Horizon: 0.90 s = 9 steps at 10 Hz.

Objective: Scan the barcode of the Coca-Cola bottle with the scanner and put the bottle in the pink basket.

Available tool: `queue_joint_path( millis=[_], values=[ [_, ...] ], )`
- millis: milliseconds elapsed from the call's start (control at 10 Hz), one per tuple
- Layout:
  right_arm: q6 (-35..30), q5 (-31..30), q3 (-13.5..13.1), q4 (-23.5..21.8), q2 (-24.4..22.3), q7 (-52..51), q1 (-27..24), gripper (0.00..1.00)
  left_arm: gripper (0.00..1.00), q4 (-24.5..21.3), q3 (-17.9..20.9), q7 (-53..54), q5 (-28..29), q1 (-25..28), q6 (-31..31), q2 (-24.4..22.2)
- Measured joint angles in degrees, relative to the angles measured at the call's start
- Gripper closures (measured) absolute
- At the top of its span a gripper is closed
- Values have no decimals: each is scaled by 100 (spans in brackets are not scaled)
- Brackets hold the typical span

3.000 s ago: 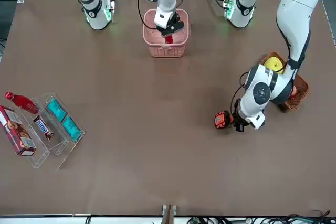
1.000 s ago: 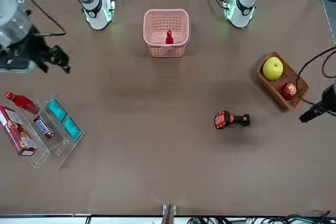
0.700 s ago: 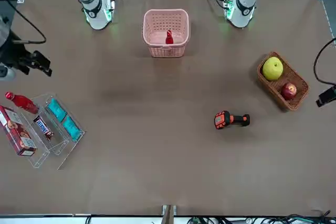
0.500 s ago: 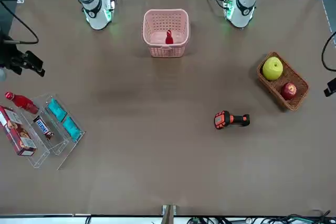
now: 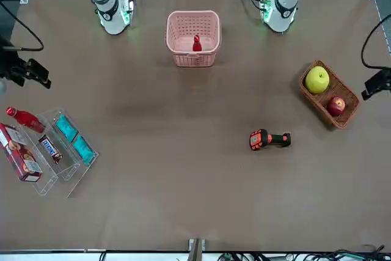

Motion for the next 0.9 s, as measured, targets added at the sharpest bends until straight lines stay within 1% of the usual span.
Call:
queue_joint_path(
  millis=[200, 900],
  values=[
    [0, 0, 5, 9, 0, -16, 0, 0, 0, 1, -17, -46, 0, -74, -35, -18],
    [3, 0, 23, 60, 0, -123, 3, 0, 0, 1, -16, -57, -1, -72, -50, -17]
  ],
)
